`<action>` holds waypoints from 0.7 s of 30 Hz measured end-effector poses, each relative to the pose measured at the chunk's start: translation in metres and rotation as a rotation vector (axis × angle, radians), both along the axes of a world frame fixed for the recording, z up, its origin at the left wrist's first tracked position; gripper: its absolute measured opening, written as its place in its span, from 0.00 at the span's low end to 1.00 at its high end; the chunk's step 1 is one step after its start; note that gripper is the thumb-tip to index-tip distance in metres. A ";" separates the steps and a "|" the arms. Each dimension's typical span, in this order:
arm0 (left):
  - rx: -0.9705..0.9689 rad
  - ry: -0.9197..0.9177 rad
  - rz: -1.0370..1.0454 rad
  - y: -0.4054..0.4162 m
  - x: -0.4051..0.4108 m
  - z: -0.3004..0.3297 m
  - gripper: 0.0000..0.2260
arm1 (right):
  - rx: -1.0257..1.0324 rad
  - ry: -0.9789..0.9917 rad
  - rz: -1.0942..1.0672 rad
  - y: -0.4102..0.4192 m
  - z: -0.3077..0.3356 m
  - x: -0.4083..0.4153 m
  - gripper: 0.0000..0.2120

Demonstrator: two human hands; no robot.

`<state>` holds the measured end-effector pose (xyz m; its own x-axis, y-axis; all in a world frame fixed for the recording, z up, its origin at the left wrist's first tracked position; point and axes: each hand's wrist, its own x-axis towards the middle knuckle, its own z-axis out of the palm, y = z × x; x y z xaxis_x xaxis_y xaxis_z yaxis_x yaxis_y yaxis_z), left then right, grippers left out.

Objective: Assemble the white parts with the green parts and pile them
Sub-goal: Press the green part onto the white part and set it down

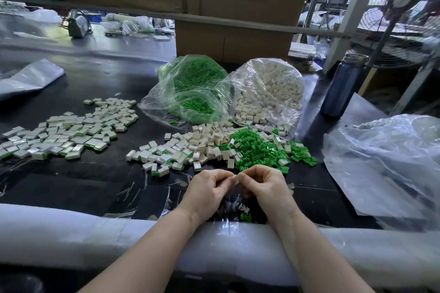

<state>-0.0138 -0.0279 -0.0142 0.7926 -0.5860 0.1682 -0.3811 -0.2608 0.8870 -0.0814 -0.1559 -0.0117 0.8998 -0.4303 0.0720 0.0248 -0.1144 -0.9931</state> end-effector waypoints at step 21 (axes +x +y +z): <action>-0.107 0.069 -0.078 0.002 -0.001 0.006 0.06 | 0.020 0.051 0.224 0.003 0.001 0.002 0.11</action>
